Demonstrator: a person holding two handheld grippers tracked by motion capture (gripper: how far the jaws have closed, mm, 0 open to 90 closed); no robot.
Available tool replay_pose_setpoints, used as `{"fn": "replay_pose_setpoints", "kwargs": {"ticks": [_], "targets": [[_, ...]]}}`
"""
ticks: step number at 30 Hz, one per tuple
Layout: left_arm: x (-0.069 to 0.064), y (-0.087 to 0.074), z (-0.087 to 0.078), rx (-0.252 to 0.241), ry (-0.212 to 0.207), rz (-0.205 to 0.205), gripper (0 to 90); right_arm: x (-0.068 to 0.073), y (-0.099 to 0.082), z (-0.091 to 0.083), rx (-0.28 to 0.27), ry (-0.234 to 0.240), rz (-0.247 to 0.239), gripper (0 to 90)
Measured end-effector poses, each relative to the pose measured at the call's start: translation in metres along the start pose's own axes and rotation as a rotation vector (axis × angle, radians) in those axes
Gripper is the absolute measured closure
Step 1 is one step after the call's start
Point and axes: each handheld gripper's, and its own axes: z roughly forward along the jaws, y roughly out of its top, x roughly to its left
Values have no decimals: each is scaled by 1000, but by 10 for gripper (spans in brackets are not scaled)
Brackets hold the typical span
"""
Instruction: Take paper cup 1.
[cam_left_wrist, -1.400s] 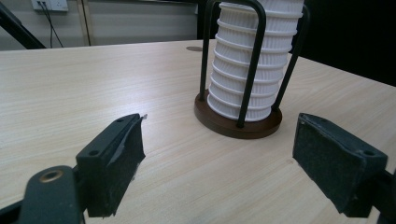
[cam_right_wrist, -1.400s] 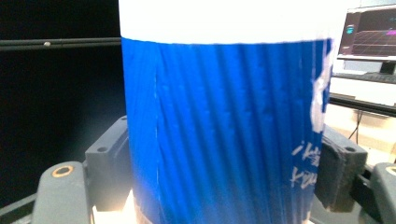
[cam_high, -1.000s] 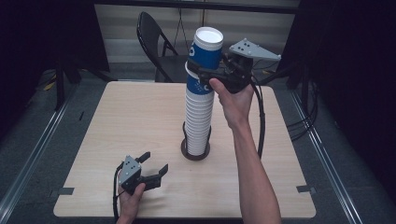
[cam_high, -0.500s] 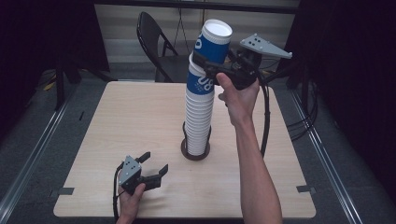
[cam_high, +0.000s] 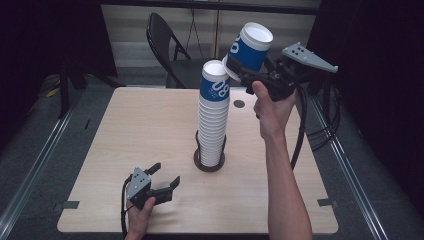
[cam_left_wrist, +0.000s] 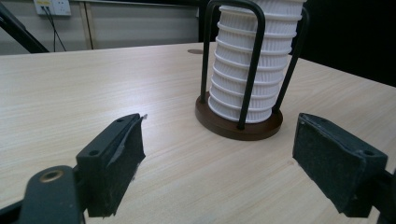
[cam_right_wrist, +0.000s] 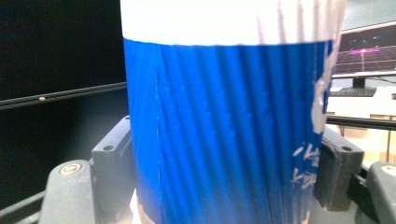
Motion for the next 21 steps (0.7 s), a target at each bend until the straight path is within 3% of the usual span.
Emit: {"fn": "replay_pose_setpoints", "kwargs": {"ticks": [15,21], "targets": [[0,0,1,3,9,-6,162,-16,-11,-34,15,-35,25,241],[-1,1,2,16,26,-8,159,-21,-34,-42,67,-49,46,243]]}}
